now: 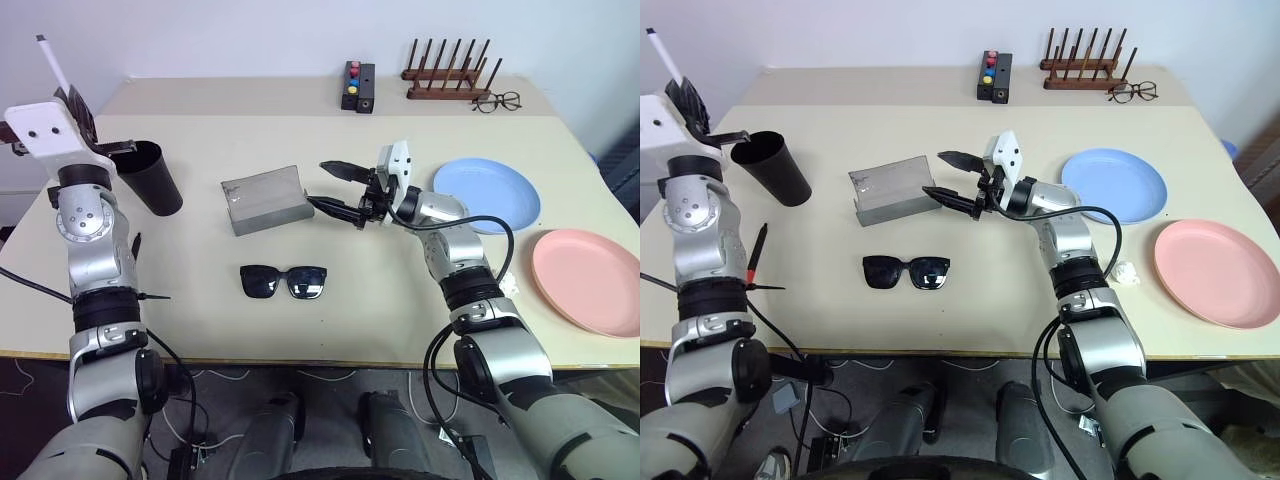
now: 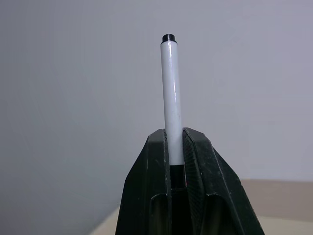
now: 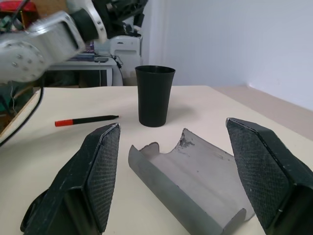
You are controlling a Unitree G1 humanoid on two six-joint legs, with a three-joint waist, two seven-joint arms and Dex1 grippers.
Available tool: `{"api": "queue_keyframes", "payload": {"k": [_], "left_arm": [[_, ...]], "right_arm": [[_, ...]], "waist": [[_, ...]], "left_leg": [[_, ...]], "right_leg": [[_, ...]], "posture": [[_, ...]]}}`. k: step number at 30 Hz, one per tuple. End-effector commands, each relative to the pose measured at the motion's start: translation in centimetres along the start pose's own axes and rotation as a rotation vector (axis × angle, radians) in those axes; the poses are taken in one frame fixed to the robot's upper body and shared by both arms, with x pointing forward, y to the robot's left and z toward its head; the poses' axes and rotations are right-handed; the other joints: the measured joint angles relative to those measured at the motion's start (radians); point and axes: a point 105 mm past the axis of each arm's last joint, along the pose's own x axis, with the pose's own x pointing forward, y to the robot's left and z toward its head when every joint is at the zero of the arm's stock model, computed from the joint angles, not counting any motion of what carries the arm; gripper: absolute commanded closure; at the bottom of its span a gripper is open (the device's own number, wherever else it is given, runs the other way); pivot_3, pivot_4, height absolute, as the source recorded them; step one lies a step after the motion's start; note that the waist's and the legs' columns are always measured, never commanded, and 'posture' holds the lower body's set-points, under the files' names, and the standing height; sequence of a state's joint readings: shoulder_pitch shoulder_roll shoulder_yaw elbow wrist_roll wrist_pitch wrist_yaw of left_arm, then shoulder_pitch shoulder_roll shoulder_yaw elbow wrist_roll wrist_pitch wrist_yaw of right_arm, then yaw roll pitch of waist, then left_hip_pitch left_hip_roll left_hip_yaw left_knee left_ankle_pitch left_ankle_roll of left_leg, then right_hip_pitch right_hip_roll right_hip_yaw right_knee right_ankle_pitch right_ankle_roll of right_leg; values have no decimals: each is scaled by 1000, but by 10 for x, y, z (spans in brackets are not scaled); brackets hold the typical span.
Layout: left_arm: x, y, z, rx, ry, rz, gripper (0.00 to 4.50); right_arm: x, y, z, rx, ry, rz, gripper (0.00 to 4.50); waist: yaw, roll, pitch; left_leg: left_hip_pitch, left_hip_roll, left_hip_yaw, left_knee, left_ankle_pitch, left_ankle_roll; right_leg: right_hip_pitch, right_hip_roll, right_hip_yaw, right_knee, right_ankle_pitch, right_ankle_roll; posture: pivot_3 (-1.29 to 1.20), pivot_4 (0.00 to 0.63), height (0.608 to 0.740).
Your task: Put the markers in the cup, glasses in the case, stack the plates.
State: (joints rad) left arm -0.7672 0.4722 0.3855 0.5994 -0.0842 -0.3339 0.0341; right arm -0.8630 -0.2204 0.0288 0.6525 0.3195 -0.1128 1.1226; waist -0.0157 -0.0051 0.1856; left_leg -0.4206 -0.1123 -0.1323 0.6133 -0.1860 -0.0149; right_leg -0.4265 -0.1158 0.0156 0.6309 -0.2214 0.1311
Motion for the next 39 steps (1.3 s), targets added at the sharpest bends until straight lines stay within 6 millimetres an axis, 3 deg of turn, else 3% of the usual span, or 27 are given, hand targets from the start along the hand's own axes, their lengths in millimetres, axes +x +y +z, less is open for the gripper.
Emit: {"api": "queue_keyframes", "payload": {"k": [1, 6, 12, 21, 24, 30, 34, 39], "left_arm": [[12, -1, 13, 18, -73, 4, 4068], [14, -2, 4, 26, -58, -2, 4068], [1, 0, -21, 63, 2, 1, 4068], [-6, -8, -39, 61, 58, -12, 4068], [-8, -13, -41, 47, 66, -32, 3307], [-11, -20, -42, 19, 61, -69, 222], [-12, -21, -34, -51, 44, -94, 100], [-23, 4, -7, -246, 52, -143, 100]], "right_arm": [[5, 1, 13, -16, -57, -12, 970], [8, 5, 12, -4, -67, -15, 970], [9, 6, 13, 0, -75, -15, 970], [10, 7, 17, -3, -82, -12, 970], [9, 7, 17, -4, -78, -14, 970], [5, 6, 16, -6, -71, -25, 970], [1, 8, 15, -5, -58, -21, 970], [-13, 20, 10, 28, 15, 74, 970]], "waist": [[-1, 0, 0], [-6, 0, 0], [-7, 0, 0], [-5, 0, 0], [-5, 0, 0], [-5, 0, 0], [-6, 0, 0], [-24, 0, 0]], "left_leg": [[0, 0, 0, 0, 0, 0], [0, 0, 0, 0, 0, 0], [0, 0, 0, 0, 0, 0], [0, 0, 0, 0, 0, 0], [0, 0, 0, 0, 0, 0], [0, 0, 0, 0, 0, 0], [0, 0, 0, 0, 0, 0], [0, 0, 0, -1, 0, 0]], "right_leg": [[0, 0, 0, 0, 0, 0], [0, 0, 0, 0, 1, 1], [-1, 0, 0, 1, 1, 1], [-1, 0, 0, 1, 1, 1], [-1, 0, 0, 1, 1, 1], [-1, 0, 0, 1, 1, 1], [-1, 0, 0, 1, 1, 1], [-1, 0, 0, 1, 1, 1]], "posture": [[0, 150, 740], [0, 150, 740], [0, 150, 740], [0, 150, 740], [0, 150, 740], [0, 150, 740], [0, 150, 740], [0, 150, 740]]}}
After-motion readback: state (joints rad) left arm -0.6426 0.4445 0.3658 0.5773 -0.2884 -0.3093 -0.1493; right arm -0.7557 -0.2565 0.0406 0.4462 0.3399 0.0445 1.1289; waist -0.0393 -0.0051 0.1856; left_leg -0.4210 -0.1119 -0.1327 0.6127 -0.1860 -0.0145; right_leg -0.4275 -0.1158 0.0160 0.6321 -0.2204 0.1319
